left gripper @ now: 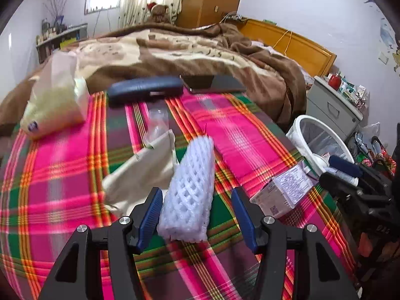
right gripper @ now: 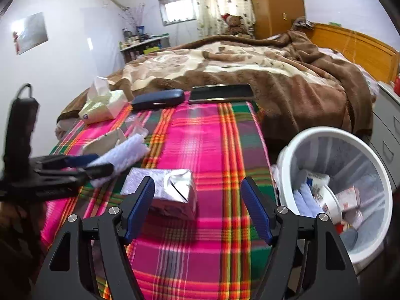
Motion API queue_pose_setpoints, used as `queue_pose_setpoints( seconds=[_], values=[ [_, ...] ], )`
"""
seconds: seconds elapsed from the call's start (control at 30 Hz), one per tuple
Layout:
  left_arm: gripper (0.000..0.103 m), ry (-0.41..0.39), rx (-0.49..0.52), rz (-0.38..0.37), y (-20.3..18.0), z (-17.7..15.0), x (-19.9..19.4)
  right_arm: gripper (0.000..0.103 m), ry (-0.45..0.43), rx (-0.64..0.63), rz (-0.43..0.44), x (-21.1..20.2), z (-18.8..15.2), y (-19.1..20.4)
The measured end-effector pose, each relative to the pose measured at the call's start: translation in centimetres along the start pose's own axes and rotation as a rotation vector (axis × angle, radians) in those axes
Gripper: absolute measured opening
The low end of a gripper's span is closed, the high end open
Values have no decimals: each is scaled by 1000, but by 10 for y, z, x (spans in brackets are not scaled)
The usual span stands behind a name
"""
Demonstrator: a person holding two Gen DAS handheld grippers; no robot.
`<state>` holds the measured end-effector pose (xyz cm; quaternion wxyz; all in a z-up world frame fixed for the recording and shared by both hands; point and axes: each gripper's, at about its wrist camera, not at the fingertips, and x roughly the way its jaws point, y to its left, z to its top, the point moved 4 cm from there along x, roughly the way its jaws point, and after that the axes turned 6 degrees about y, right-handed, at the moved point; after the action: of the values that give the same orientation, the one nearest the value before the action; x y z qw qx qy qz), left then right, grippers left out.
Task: Collect trash
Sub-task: 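Grasp the purple juice box with the right tool while the left tool grasps a white foam net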
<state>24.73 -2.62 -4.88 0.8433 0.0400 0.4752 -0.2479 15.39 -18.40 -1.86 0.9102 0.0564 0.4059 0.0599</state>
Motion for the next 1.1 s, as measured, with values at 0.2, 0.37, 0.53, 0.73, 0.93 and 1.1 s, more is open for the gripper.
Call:
queue_pose_setpoints(
  seconds=[0.2, 0.37, 0.53, 0.73, 0.93, 1.1],
  values=[
    [35, 33, -60, -19, 9, -10, 11, 73, 4, -88, 75, 11, 8, 15],
    [31, 18, -87, -29, 14, -21, -1, 73, 30, -155, 138, 22, 11, 26],
    [31, 16, -100, -36, 14, -41, -16, 73, 68, -188, 200, 21, 7, 29],
    [31, 39, -110, -41, 16, -65, -26, 73, 109, -243, 216, 12, -1, 34],
    [32, 38, -153, -36, 27, -79, -36, 73, 152, -337, 213, 11, -12, 43],
    [49, 44, -171, -21, 30, -78, -32, 73, 133, -343, 191, 21, -6, 43]
  ],
)
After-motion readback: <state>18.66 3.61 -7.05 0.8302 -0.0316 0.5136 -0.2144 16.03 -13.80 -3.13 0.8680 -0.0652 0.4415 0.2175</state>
